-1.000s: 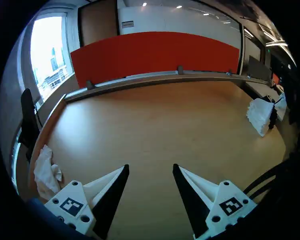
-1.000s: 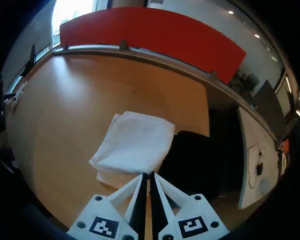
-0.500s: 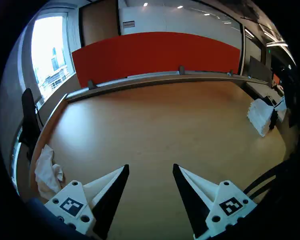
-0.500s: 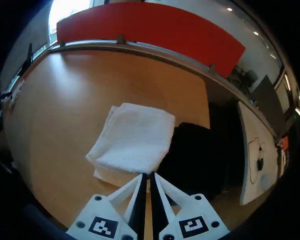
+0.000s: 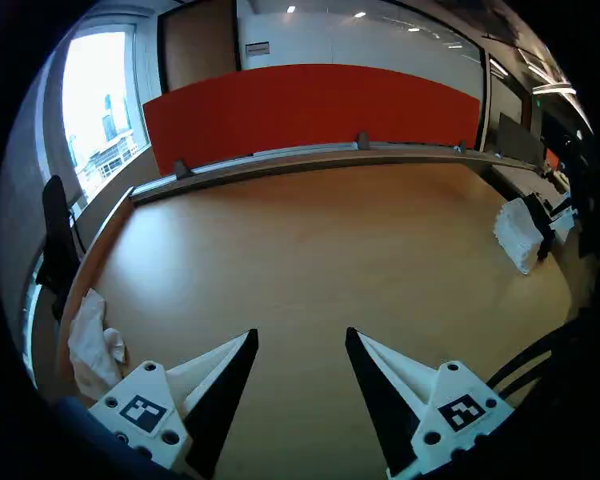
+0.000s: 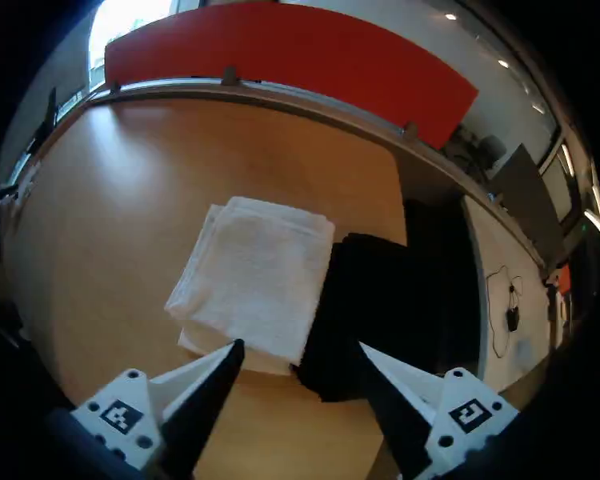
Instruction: Fold towel
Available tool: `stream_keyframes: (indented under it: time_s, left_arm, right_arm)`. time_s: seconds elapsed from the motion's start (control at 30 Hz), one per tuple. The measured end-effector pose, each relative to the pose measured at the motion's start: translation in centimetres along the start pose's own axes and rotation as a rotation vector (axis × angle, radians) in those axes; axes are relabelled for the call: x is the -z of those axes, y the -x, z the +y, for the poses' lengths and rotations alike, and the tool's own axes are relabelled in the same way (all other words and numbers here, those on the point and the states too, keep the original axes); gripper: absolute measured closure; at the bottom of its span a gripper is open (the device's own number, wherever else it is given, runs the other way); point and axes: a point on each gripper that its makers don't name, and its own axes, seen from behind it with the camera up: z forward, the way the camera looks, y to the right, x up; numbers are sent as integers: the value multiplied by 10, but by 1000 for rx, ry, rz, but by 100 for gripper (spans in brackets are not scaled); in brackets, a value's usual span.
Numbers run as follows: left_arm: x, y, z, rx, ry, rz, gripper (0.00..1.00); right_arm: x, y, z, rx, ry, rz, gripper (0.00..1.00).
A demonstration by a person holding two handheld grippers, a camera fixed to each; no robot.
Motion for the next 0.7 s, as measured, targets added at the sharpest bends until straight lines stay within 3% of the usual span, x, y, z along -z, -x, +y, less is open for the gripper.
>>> stream_keyframes:
  time_s: [0.7]
  left_arm:
    - [7,-2,-2,9,-3,19,20]
  right_arm:
    - [4,-17,-23,-33,-27,51,0]
